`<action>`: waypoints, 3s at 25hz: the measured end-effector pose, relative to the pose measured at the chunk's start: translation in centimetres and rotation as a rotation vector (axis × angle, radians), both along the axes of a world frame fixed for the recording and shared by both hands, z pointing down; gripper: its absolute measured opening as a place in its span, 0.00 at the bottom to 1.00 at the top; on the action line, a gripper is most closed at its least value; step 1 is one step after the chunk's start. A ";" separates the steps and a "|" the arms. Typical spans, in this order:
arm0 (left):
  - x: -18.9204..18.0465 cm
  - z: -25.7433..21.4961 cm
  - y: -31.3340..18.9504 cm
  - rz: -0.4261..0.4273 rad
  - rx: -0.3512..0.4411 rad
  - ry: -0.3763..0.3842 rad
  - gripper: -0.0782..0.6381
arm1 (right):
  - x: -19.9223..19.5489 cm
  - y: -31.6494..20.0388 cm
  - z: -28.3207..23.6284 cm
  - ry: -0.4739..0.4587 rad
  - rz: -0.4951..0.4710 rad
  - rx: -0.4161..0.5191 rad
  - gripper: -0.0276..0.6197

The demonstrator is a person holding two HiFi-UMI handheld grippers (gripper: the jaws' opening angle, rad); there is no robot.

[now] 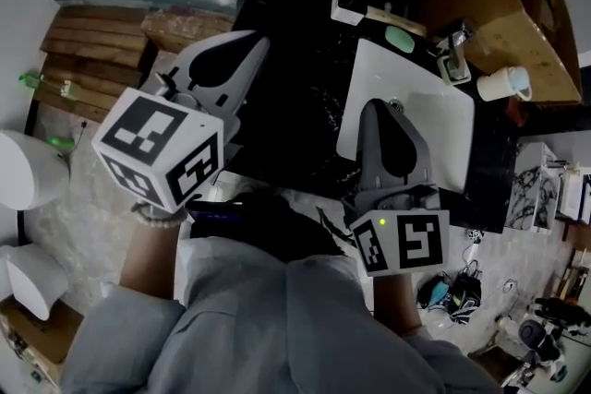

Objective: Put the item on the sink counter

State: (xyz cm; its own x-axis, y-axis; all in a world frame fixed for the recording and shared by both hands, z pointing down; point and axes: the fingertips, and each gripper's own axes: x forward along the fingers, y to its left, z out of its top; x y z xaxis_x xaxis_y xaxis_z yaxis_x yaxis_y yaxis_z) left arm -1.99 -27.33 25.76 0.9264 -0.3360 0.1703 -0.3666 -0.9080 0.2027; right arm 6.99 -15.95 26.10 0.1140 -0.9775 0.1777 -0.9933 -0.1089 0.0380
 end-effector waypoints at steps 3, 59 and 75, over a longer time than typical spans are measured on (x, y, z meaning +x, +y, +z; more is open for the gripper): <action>-0.6 -0.3 0.0 -0.026 0.009 -0.005 0.12 | -0.4 -0.7 -0.5 0.012 -0.036 0.032 0.04; 2.9 -1.0 1.2 -0.028 0.035 -0.015 0.12 | 2.4 -1.4 -0.3 0.021 -0.100 0.032 0.04; 2.6 -1.3 1.5 -0.023 0.034 -0.010 0.12 | 1.9 -1.1 -0.5 0.026 -0.106 0.032 0.04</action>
State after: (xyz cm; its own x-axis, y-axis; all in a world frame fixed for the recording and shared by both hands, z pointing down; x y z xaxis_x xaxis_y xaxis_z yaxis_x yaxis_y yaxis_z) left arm 0.64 -25.78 24.46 0.9165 -0.3631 0.1677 -0.3895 -0.9056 0.1677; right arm 8.87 -17.08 25.59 0.0143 -0.9894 0.1448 -0.9980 -0.0053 0.0625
